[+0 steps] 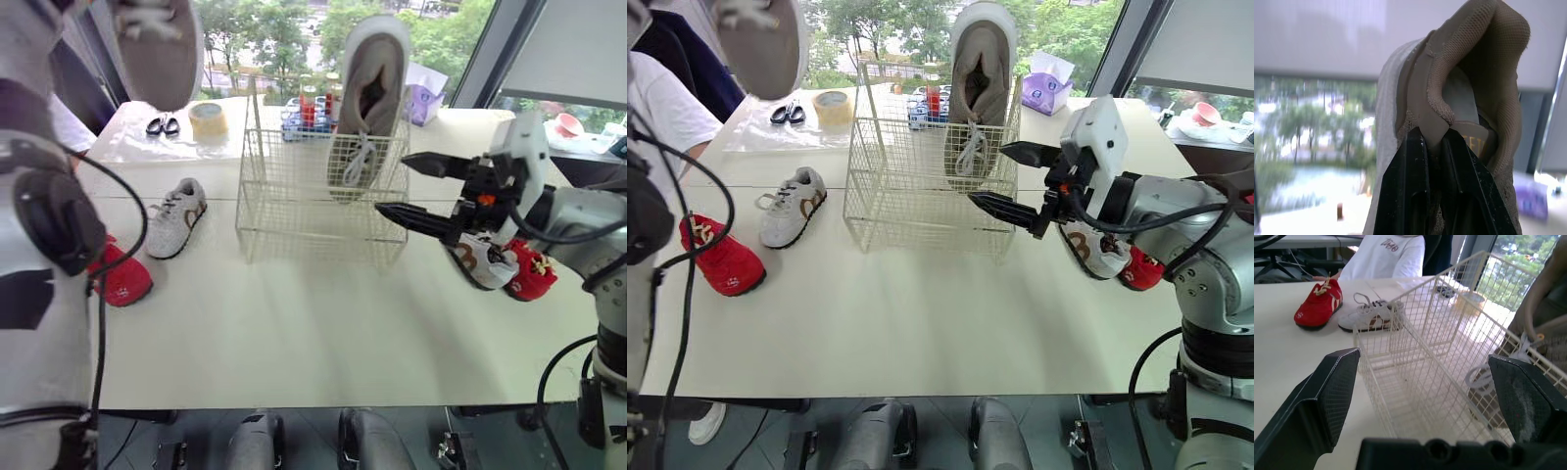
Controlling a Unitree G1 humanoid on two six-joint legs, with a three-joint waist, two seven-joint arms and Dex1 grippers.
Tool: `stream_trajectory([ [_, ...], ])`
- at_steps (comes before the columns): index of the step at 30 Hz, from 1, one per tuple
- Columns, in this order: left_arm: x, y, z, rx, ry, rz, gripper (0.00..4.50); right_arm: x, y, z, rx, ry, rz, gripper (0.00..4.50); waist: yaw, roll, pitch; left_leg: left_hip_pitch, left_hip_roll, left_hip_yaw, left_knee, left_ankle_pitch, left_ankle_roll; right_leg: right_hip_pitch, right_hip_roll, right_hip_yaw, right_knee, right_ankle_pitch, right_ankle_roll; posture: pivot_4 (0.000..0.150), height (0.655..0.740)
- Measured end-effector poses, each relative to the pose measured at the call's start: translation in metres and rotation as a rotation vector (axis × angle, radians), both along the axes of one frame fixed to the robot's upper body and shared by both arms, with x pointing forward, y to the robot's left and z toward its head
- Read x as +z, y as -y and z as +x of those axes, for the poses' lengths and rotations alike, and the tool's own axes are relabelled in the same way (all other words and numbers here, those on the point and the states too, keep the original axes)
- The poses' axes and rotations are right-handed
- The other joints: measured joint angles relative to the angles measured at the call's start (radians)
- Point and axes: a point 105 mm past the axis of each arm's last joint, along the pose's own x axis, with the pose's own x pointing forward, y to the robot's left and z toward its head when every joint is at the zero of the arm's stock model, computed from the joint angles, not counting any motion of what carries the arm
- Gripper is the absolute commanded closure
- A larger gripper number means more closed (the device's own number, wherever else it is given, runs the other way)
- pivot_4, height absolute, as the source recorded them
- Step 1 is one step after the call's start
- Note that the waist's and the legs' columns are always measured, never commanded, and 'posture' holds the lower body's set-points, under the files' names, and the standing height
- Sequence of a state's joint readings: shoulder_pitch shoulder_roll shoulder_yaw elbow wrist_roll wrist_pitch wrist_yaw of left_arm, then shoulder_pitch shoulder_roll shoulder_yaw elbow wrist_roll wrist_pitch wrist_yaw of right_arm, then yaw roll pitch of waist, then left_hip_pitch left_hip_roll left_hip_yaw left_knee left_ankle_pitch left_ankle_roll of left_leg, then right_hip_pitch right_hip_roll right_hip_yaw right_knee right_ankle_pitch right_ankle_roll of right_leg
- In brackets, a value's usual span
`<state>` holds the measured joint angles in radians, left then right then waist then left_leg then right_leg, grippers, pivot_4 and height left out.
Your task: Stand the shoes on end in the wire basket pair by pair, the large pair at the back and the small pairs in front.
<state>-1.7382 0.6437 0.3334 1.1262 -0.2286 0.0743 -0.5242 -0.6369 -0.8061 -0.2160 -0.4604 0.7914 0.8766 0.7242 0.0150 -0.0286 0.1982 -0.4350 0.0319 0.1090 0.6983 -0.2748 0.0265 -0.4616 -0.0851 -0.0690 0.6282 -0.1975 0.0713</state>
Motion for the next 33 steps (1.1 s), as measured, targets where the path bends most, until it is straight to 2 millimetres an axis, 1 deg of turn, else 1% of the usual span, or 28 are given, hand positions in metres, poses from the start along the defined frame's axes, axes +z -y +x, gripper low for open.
stream_trajectory([
  [2,0.009,0.024,-0.006,-0.006,0.139,0.025,4.45,0.005,0.006,0.002,-0.031,0.013,0.024,0.0,0.002,0.0,0.0,0.0,-0.001,0.001,0.001,0.0,0.0,0.001,-0.002,0.0,0.0,0.0,0.001,0.15,0.74],
  [3,0.007,0.038,-0.006,-0.017,0.191,0.038,4.45,0.009,0.009,0.001,-0.045,0.025,0.039,0.0,0.004,0.0,0.0,0.001,-0.002,0.001,0.002,0.0,0.0,0.002,-0.002,0.0,0.0,0.001,0.001,0.15,0.74],
  [4,0.004,0.048,-0.005,-0.026,0.211,0.043,4.45,0.011,0.011,0.001,-0.052,0.033,0.05,0.0,0.004,0.0,0.0,0.001,-0.002,0.001,0.002,0.0,0.001,0.002,-0.002,0.0,0.0,0.001,0.002,0.15,0.74],
  [7,-0.02,0.081,0.007,-0.045,0.222,0.099,4.45,0.016,0.017,-0.001,-0.083,0.046,0.064,0.0,-0.001,0.0,0.0,0.001,-0.004,0.002,0.002,0.0,0.001,0.002,-0.002,0.0,0.0,0.002,0.003,0.15,0.74],
  [9,-0.034,0.099,0.012,-0.051,0.223,0.14,4.45,0.016,0.018,-0.002,-0.092,0.05,0.063,0.0,-0.004,0.0,0.0,0.001,-0.004,0.002,0.002,0.0,0.001,0.001,-0.001,0.0,0.0,0.002,0.003,0.15,0.74],
  [14,-0.052,0.13,0.015,-0.043,0.268,0.169,4.45,0.017,0.021,-0.005,-0.128,0.042,0.064,0.0,-0.003,0.0,0.0,0.001,-0.003,0.002,0.001,-0.001,0.002,0.0,-0.001,0.0,0.0,0.002,0.003,0.15,0.74],
  [17,-0.058,0.131,0.018,-0.024,0.265,0.155,4.45,0.018,0.021,-0.009,-0.132,0.044,0.058,0.0,-0.004,0.0,0.0,0.001,-0.003,0.001,0.001,-0.001,0.003,0.0,-0.001,0.0,0.0,0.002,0.003,0.15,0.74],
  [21,-0.069,0.13,0.027,-0.013,0.211,0.122,4.45,0.019,0.023,-0.012,-0.156,0.043,0.054,0.0,-0.002,0.0,0.0,0.001,-0.002,0.0,0.002,-0.002,0.003,0.001,-0.002,0.0,0.0,0.002,0.003,0.15,0.74],
  [24,-0.07,0.129,0.028,-0.003,0.204,0.108,4.45,0.018,0.023,-0.012,-0.158,0.037,0.056,0.0,-0.001,0.0,0.0,0.001,-0.002,-0.001,0.002,-0.002,0.004,0.001,-0.002,0.0,-0.001,0.002,0.003,0.15,0.74],
  [27,-0.079,0.126,0.03,0.021,0.202,0.08,4.45,0.018,0.024,-0.012,-0.162,0.034,0.058,0.0,-0.002,0.0,0.0,0.001,-0.002,-0.001,0.002,-0.002,0.004,0.002,-0.002,0.0,-0.001,0.002,0.003,0.15,0.74],
  [29,-0.091,0.124,0.034,0.037,0.181,0.066,4.45,0.018,0.023,-0.012,-0.162,0.033,0.059,0.0,-0.002,0.0,-0.001,0.002,-0.002,-0.001,0.002,-0.002,0.004,0.002,-0.002,0.0,0.0,0.002,0.003,0.15,0.74],
  [30,-0.101,0.125,0.038,0.043,0.158,0.064,4.45,0.018,0.023,-0.012,-0.162,0.033,0.06,0.0,-0.002,0.0,-0.001,0.003,-0.002,-0.001,0.002,-0.002,0.004,0.003,-0.002,0.001,0.0,0.002,0.003,0.15,0.74],
  [33,-0.122,0.13,0.042,0.043,0.125,0.061,4.45,0.02,0.022,-0.011,-0.152,0.039,0.062,0.0,-0.002,0.0,-0.001,0.003,-0.002,-0.001,0.002,-0.002,0.004,0.004,-0.002,0.001,0.0,0.002,0.003,0.15,0.74],
])
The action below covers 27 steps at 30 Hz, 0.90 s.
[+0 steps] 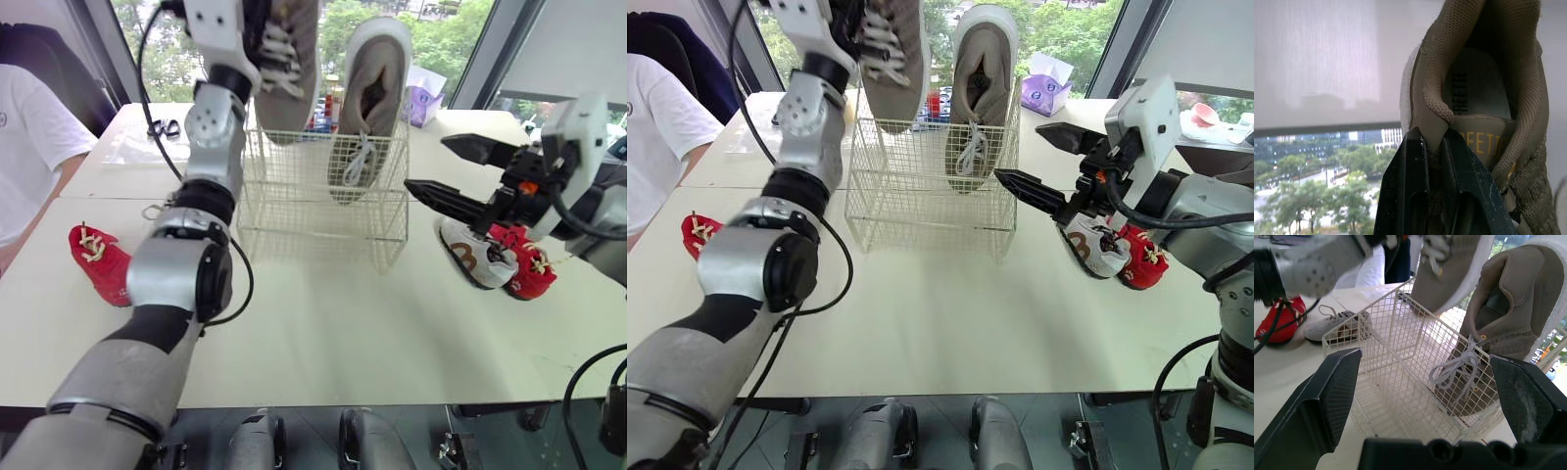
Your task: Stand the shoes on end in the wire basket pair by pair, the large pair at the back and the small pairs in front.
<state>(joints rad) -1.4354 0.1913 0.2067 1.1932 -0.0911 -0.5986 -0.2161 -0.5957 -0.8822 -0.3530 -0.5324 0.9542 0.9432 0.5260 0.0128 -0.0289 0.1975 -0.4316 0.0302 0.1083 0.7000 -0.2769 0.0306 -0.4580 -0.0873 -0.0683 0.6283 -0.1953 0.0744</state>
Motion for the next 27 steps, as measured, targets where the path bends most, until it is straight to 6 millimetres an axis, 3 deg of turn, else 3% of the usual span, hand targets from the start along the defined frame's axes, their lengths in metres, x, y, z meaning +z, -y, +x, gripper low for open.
stream_trajectory([
  [12,-0.012,-0.004,-0.002,0.004,-0.009,0.007,4.45,-0.001,-0.003,0.005,0.021,-0.003,0.0,0.0,0.0,0.0,0.0,0.004,0.001,0.0,0.0,0.0,0.0,0.003,0.0,0.0,0.0,0.0,0.0,0.15,0.74],
  [16,-0.027,-0.006,-0.007,-0.032,-0.036,0.016,2.91,-0.003,-0.003,0.005,0.024,-0.009,0.0,0.0,-0.001,0.002,-0.001,0.006,0.001,0.0,0.0,0.0,0.0,0.005,0.0,0.001,0.001,0.0,0.0,0.15,0.74],
  [18,-0.052,-0.009,-0.01,-0.054,-0.113,0.018,2.01,-0.006,-0.006,0.007,0.037,-0.018,0.001,0.0,-0.003,0.002,-0.002,0.006,0.001,0.0,-0.001,0.0,0.0,0.006,0.0,0.001,0.0,0.0,0.0,0.15,0.74],
  [20,-0.08,-0.013,-0.008,-0.064,-0.224,0.016,0.83,-0.009,-0.008,0.009,0.044,-0.029,0.005,0.0,-0.002,0.002,-0.002,0.005,0.001,-0.001,0.0,0.0,0.0,0.005,0.001,0.001,0.001,0.0,0.0,0.15,0.74],
  [21,-0.086,-0.013,-0.008,-0.067,-0.249,0.018,0.47,-0.009,-0.007,0.009,0.044,-0.029,0.008,0.0,-0.002,0.002,-0.002,0.005,0.001,-0.001,0.0,0.0,0.0,0.005,0.001,0.001,0.001,0.0,0.0,0.15,0.74],
  [27,-0.066,-0.027,-0.044,-0.091,-0.249,0.023,0.47,-0.015,-0.007,0.02,0.049,-0.046,0.054,0.0,-0.001,0.003,-0.002,0.006,0.001,-0.001,0.0,0.0,-0.001,0.006,0.001,0.001,0.0,0.0,0.0,0.15,0.74],
])
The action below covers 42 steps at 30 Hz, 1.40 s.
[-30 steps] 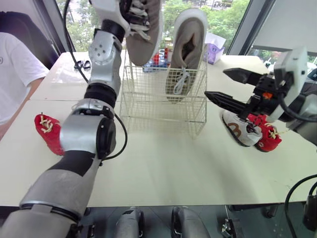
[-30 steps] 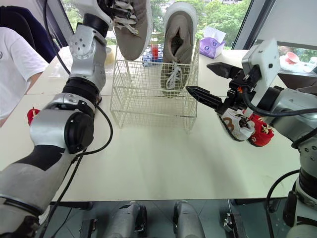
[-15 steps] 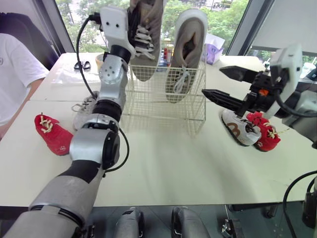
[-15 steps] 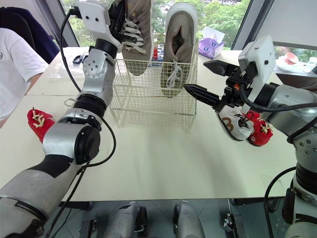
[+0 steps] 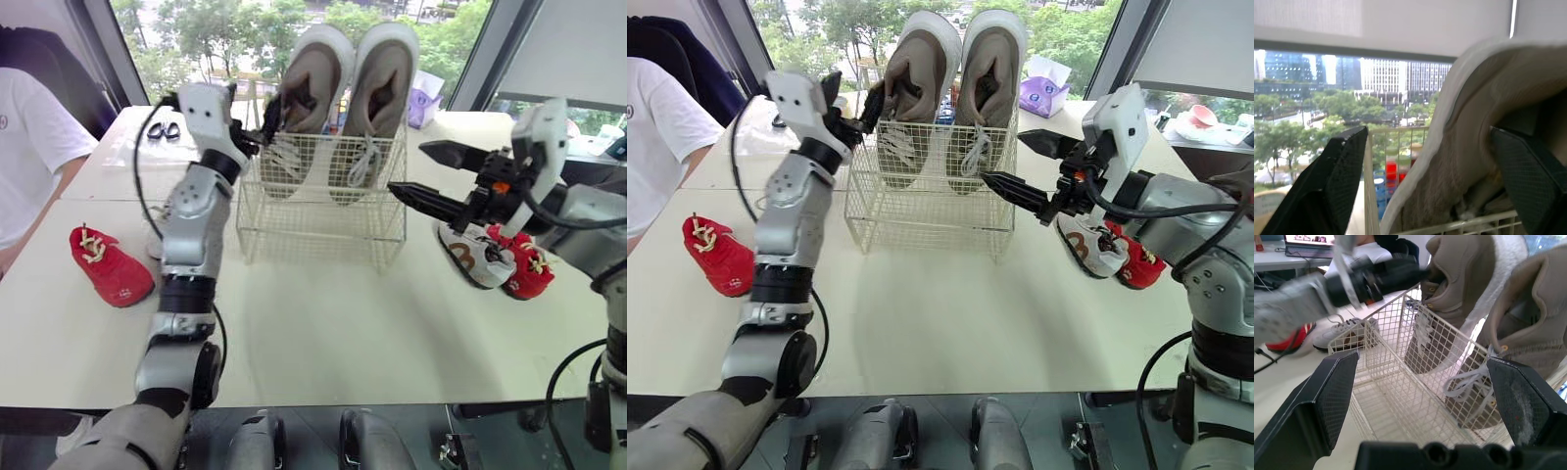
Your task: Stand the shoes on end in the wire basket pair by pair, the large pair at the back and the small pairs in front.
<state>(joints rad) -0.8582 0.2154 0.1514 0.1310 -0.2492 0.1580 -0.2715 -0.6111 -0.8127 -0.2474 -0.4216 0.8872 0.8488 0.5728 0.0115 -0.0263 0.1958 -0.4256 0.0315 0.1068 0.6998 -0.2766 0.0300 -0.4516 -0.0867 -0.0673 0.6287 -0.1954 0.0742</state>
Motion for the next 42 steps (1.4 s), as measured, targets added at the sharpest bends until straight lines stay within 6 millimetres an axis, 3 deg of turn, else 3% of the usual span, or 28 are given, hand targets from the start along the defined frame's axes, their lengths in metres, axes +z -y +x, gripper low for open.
stream_trajectory([
  [4,-0.007,-0.016,-0.021,-0.023,-0.072,0.045,0.47,-0.006,0.009,0.007,-0.062,0.002,0.009,0.0,0.0,0.0,0.0,0.0,0.0,-0.001,0.0,0.0,0.0,0.001,0.0,0.0,0.0,0.0,0.0,0.15,0.74],
  [6,-0.009,-0.029,-0.031,-0.041,-0.113,0.038,0.23,-0.013,0.018,0.01,-0.115,-0.009,0.018,0.0,0.0,0.0,0.0,0.0,0.0,-0.001,0.0,0.0,-0.001,0.001,0.0,0.0,0.0,0.0,0.0,0.15,0.74],
  [9,-0.008,-0.052,-0.052,-0.079,-0.162,0.062,0.23,-0.024,0.05,0.015,-0.249,-0.017,0.068,0.0,0.002,0.001,0.0,0.0,0.0,-0.001,0.0,0.001,-0.002,0.001,0.0,0.0,0.0,0.0,0.0,0.15,0.74],
  [11,-0.018,-0.063,-0.064,-0.113,-0.218,0.08,0.23,-0.034,0.07,0.015,-0.34,-0.03,0.091,0.0,0.001,0.002,-0.001,0.002,0.0,-0.001,0.0,0.001,-0.002,0.002,0.0,0.0,0.0,0.0,0.0,0.15,0.74],
  [12,-0.033,-0.065,-0.074,-0.16,-0.284,0.098,0.23,-0.041,0.079,0.015,-0.396,-0.038,0.109,0.0,0.0,0.002,-0.002,0.002,0.0,-0.001,0.0,0.001,-0.002,0.003,0.0,0.0,-0.001,0.0,0.0,0.15,0.74],
  [16,-0.095,-0.048,-0.106,-0.331,-0.5,0.111,0.23,-0.083,0.106,0.008,-0.544,-0.123,0.089,0.0,0.001,0.003,-0.002,0.005,0.0,-0.002,-0.001,0.0,-0.002,0.006,0.0,0.0,-0.002,-0.001,0.0,0.15,0.74],
  [19,-0.113,-0.027,-0.127,-0.438,-0.548,0.052,0.23,-0.111,0.119,0.002,-0.632,-0.172,0.091,0.0,0.002,0.004,-0.002,0.006,0.0,-0.002,0.0,0.0,-0.001,0.008,0.0,0.0,-0.004,-0.003,-0.004,0.15,0.74],
  [23,-0.115,0.001,-0.146,-0.535,-0.545,0.006,0.23,-0.128,0.125,-0.007,-0.668,-0.199,0.061,0.0,0.001,0.006,-0.003,0.01,0.0,-0.002,-0.001,0.0,-0.001,0.011,0.001,0.001,-0.004,-0.003,-0.004,0.15,0.74],
  [29,-0.125,0.017,-0.161,-0.589,-0.585,0.018,0.23,-0.143,0.143,-0.015,-0.739,-0.236,0.035,0.0,0.0,0.011,-0.007,0.011,0.0,-0.001,-0.002,-0.001,0.0,0.011,0.002,0.003,-0.005,-0.004,-0.007,0.15,0.74],
  [42,-0.131,0.026,-0.158,-0.578,-0.573,0.032,0.23,-0.179,0.157,0.007,-0.709,-0.347,0.05,0.0,0.001,0.015,-0.009,0.012,0.0,-0.001,-0.002,-0.001,0.001,0.013,0.004,0.003,-0.009,-0.005,-0.008,0.15,0.74],
])
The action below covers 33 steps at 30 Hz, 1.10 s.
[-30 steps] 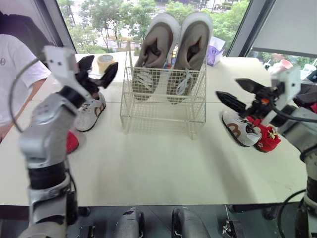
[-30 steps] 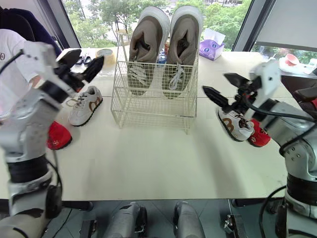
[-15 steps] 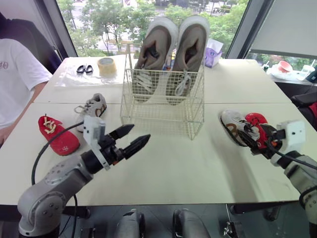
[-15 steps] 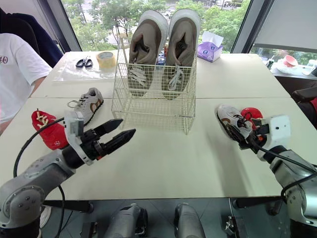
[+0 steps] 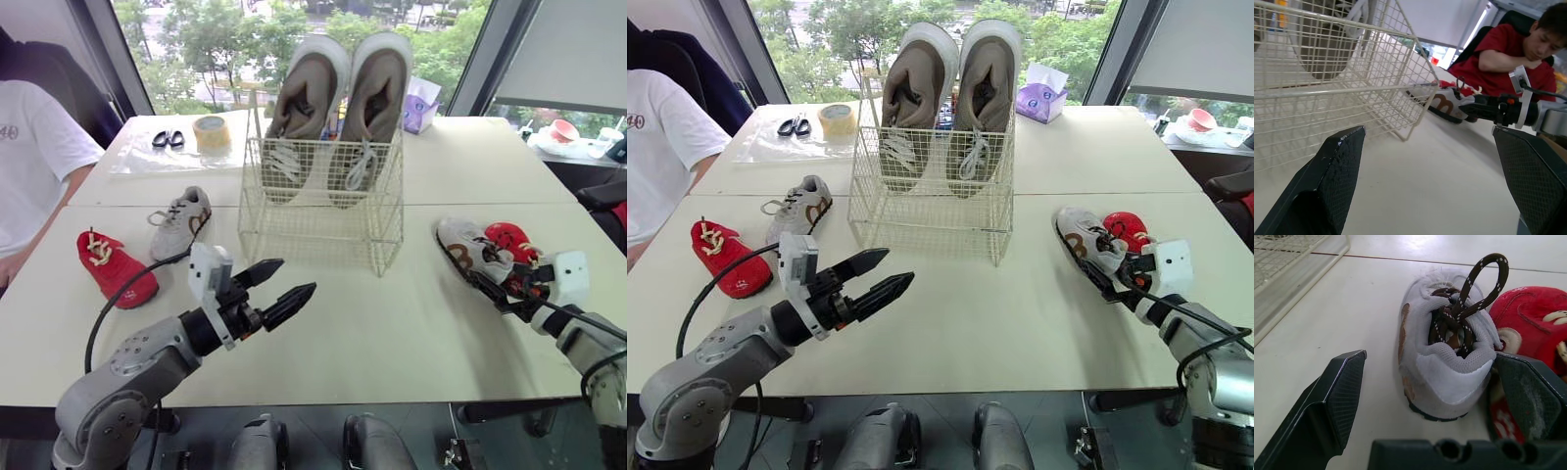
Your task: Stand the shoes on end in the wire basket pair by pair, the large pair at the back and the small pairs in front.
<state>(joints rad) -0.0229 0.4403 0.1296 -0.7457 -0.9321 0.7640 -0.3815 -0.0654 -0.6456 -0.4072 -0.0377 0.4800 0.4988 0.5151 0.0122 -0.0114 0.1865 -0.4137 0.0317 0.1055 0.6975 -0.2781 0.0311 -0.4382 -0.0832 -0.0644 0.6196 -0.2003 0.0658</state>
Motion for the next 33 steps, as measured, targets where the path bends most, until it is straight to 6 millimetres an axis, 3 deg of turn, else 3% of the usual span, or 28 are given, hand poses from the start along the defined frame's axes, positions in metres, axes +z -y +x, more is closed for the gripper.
stream_trajectory([
  [3,-0.001,-0.003,0.003,0.029,0.003,0.008,0.23,-0.001,0.0,0.006,0.009,-0.001,0.01,0.0,0.0,0.0,0.0,0.0,0.0,0.0,0.0,0.0,0.0,0.0,0.0,0.0,0.0,0.0,0.0,0.15,0.74],
  [6,-0.003,-0.005,0.005,0.045,0.0,0.017,0.0,-0.004,-0.003,0.011,0.017,-0.003,0.006,0.84,-0.001,0.0,0.0,0.0,0.0,0.0,0.0,0.0,0.0,0.0,0.0,0.0,0.0,0.0,0.0,0.15,0.74],
  [12,-0.004,-0.006,0.006,0.047,-0.003,0.03,0.0,-0.01,-0.006,0.016,0.002,0.01,-0.016,3.83,-0.003,0.0,0.0,0.0,0.001,0.0,-0.001,0.0,0.0,0.0,0.001,0.0,-0.001,0.0,0.0,0.15,0.74],
  [14,-0.004,-0.007,0.004,0.028,-0.016,0.034,0.0,-0.011,-0.008,0.017,-0.002,0.016,-0.017,4.49,-0.003,0.0,0.0,0.0,0.001,0.0,-0.001,0.0,0.0,0.0,0.001,0.0,-0.001,0.0,0.0,0.15,0.74],
  [18,0.004,-0.013,-0.006,-0.075,-0.082,-0.009,0.0,-0.005,-0.013,0.021,-0.025,0.039,0.003,4.49,-0.007,0.001,0.0,0.0,0.001,0.0,-0.001,0.0,0.0,-0.001,0.001,0.0,0.0,0.0,0.0,0.15,0.74],
  [20,0.015,-0.027,-0.005,-0.108,-0.106,-0.033,0.0,0.022,-0.017,0.032,-0.042,0.122,0.016,4.49,-0.01,0.007,0.002,-0.003,0.001,0.001,-0.001,0.0,-0.001,-0.005,0.0,0.001,0.0,0.001,-0.001,0.15,0.74],
  [22,0.032,-0.04,-0.001,-0.132,-0.103,-0.069,0.0,0.066,-0.02,0.043,-0.059,0.255,0.029,4.49,-0.012,0.009,0.002,-0.004,0.001,0.001,-0.001,0.0,-0.001,-0.006,0.001,0.001,0.001,0.001,-0.001,0.15,0.74],
  [23,0.046,-0.049,0.004,-0.141,-0.086,-0.09,0.0,0.105,-0.022,0.048,-0.068,0.373,0.033,4.49,-0.013,0.009,0.003,-0.005,0.001,0.001,-0.001,0.0,-0.001,-0.007,0.001,0.001,0.001,0.001,-0.001,0.15,0.74],
  [25,0.072,-0.061,0.012,-0.154,-0.035,-0.131,0.0,0.166,-0.023,0.044,-0.074,0.552,0.006,4.49,-0.004,0.009,0.003,-0.006,0.001,0.0,-0.002,0.0,-0.001,-0.007,0.001,0.0,0.0,0.0,0.0,0.15,0.74],
  [27,0.095,-0.068,0.02,-0.156,0.018,-0.168,0.0,0.214,-0.028,0.032,-0.063,0.7,-0.045,4.49,0.004,0.008,0.002,-0.007,0.0,-0.001,-0.004,0.0,-0.001,-0.006,0.001,-0.002,-0.003,0.0,0.001,0.15,0.74],
  [29,0.114,-0.076,0.031,-0.141,0.056,-0.201,0.0,0.244,-0.037,0.02,-0.033,0.795,-0.09,4.49,0.002,0.008,0.002,-0.008,0.0,0.0,-0.004,0.0,0.0,-0.005,0.001,-0.002,-0.006,0.0,0.001,0.15,0.74],
  [33,0.146,-0.088,0.049,-0.125,0.105,-0.287,0.0,0.282,-0.06,0.004,0.089,0.873,-0.207,4.49,-0.003,0.008,0.002,-0.008,-0.001,0.003,-0.003,0.0,0.0,-0.007,0.0,0.0,-0.007,0.0,0.002,0.15,0.74],
])
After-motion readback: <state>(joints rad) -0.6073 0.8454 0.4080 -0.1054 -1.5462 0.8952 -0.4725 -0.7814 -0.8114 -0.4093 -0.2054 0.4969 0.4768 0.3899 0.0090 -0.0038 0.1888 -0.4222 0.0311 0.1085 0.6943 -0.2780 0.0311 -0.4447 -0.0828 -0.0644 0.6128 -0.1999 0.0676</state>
